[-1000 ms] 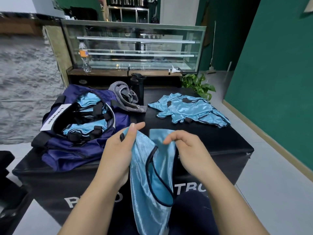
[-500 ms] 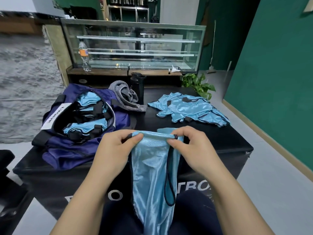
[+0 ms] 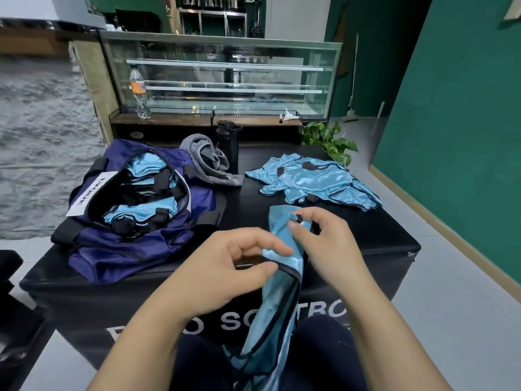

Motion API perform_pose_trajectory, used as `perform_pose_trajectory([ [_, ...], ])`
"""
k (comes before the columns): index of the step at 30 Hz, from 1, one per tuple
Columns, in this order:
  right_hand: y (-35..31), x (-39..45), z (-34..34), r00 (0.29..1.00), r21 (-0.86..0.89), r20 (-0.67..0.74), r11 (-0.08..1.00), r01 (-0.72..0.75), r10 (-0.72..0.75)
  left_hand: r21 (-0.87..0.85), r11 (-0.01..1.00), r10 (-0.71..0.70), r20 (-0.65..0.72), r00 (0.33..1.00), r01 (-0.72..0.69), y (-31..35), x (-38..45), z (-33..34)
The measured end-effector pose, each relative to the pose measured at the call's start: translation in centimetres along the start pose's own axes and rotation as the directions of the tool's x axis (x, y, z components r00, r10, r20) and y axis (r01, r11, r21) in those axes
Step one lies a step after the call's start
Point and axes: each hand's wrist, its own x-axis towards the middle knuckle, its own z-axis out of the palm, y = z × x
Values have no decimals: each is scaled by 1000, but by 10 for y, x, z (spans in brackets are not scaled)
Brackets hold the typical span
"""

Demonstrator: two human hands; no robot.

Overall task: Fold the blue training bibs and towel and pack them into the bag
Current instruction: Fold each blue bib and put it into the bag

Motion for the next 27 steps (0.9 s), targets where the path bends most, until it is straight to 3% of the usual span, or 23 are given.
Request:
perform_pose_trajectory([
  [2,1,0,1,1000,5,24,1000,-19,19,58,998,-9,-15,1000,10,1,2,4],
  [5,2,0,0,999,27,31,999,-28,27,215,977,58,-234,971,-6,-7,7,5],
  [7,0,-1,-2,999,2,34,1000,3,-3,508,860,236,-304,923,-52,-9,10,3],
  [10,3,-1,-5,999,27,32,999,41,-41,669,736,369,-269,890,-103,-13,11,-1],
  [13,-1,-2,-3,998,146,63,989,-8,-1,702,700,369,-198,908,-132,-11,13,2],
  [17,-11,-9,-2,971,289,230,957,-5,-64,665,745,311,-281,908,-50,-16,13,8],
  [27,-19,-16,-6,931,215,328,973,89,-158,503,860,196,-485,852,89,-22,15,10],
])
